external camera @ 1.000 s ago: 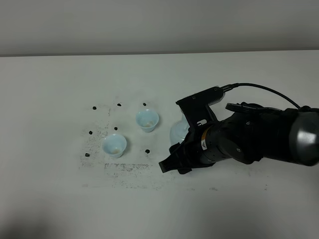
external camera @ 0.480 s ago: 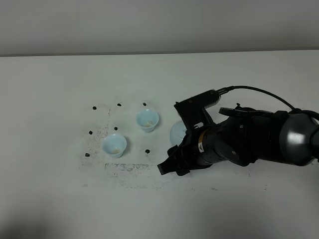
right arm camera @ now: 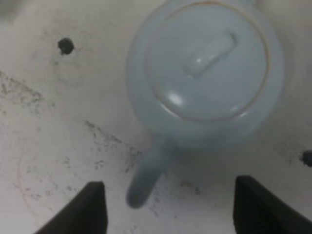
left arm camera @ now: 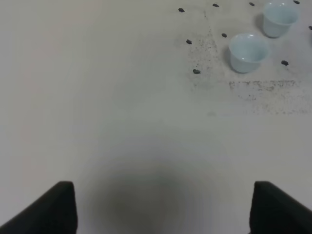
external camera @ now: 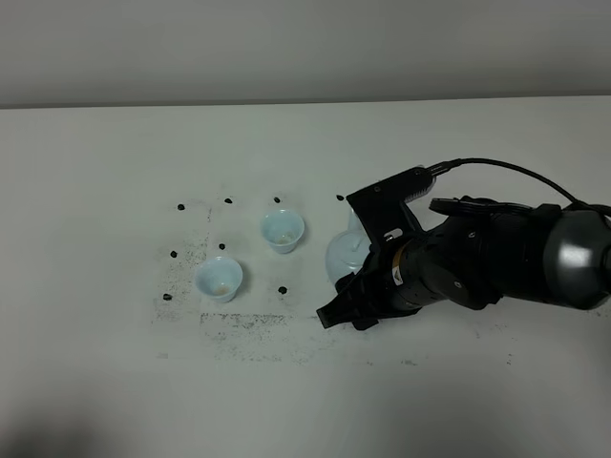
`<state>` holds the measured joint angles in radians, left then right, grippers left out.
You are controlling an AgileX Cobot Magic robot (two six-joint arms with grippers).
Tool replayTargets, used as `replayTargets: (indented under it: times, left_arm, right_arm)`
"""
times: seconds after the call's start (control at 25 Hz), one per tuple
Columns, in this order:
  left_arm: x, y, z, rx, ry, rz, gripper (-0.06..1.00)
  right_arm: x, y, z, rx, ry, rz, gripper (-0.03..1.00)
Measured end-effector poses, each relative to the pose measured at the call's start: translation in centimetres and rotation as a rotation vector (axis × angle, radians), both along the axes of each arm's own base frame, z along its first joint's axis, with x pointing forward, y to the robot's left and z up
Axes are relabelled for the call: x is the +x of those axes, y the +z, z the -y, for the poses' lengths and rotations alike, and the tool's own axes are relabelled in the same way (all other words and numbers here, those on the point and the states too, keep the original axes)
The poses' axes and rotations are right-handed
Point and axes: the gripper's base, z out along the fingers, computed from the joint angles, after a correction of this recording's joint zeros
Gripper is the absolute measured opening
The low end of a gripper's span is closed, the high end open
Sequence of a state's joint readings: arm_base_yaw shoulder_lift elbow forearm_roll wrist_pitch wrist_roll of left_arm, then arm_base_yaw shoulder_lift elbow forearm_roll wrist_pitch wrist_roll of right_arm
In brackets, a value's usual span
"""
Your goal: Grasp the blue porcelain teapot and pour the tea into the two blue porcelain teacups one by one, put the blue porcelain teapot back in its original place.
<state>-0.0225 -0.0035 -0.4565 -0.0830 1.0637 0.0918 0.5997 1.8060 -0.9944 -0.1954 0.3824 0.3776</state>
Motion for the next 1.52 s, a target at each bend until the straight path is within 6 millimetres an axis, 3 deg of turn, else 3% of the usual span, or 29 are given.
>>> replayTargets:
  times: [0.64, 1.52]
  left_arm:
    - [0.0, 0.0, 0.0, 0.000, 0.000, 0.000, 0.73]
    - [0.0, 0.0, 0.0, 0.000, 0.000, 0.000, 0.73]
  right_arm:
    - [0.6, -1.8, 0.5, -0.026, -0.010, -0.026, 0.57]
    - [1.0, -1.8, 1.4, -0.101, 0.028, -0.008, 0.57]
